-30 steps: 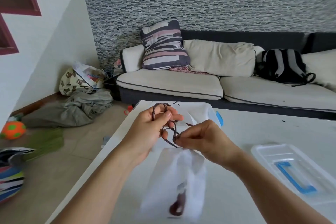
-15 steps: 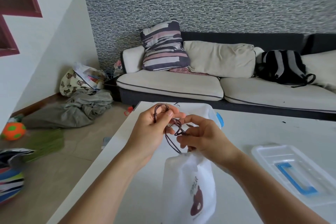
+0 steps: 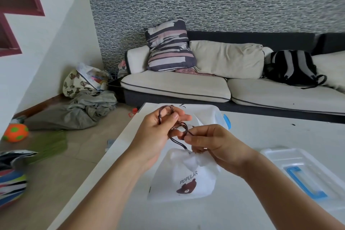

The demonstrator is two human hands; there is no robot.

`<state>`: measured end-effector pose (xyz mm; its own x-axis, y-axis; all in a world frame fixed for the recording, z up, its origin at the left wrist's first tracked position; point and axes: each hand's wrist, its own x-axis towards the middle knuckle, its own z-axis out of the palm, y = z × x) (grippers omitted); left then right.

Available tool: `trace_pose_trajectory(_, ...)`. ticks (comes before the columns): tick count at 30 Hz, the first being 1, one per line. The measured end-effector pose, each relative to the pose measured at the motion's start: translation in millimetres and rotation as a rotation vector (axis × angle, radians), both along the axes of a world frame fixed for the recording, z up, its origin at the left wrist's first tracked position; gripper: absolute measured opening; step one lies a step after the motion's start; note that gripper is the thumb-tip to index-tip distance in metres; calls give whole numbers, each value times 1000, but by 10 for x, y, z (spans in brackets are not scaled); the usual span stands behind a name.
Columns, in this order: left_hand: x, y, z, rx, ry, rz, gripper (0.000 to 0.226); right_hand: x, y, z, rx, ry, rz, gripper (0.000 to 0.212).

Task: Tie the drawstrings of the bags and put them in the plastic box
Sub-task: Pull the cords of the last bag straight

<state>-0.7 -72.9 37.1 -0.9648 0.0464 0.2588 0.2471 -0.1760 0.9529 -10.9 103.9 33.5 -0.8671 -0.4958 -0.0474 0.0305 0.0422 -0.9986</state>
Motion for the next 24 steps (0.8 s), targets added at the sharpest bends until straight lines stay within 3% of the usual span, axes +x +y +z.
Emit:
trace_pose_trajectory(7,15,32,-22,-65,30,-21,25,-32,-50,-39,89,70,-192,12)
trace_pose_trajectory(11,10,56,-62,-91,34,18,24,-6,-76,-51,-78,-9,-212,15)
trace_pose_trajectory(18,-17,3,-54,46,3,4,20,-26,-9,1,-425,-269,5,35)
trace_pose_trajectory(21,-16,16,-54,121,4,-8,24,-41,-10,16,-573,-387,3,40)
trace_pose_trajectory(24,-12,19,-40,151,-5,-29,26,-56,-42,-8,-549,-368,-79,42)
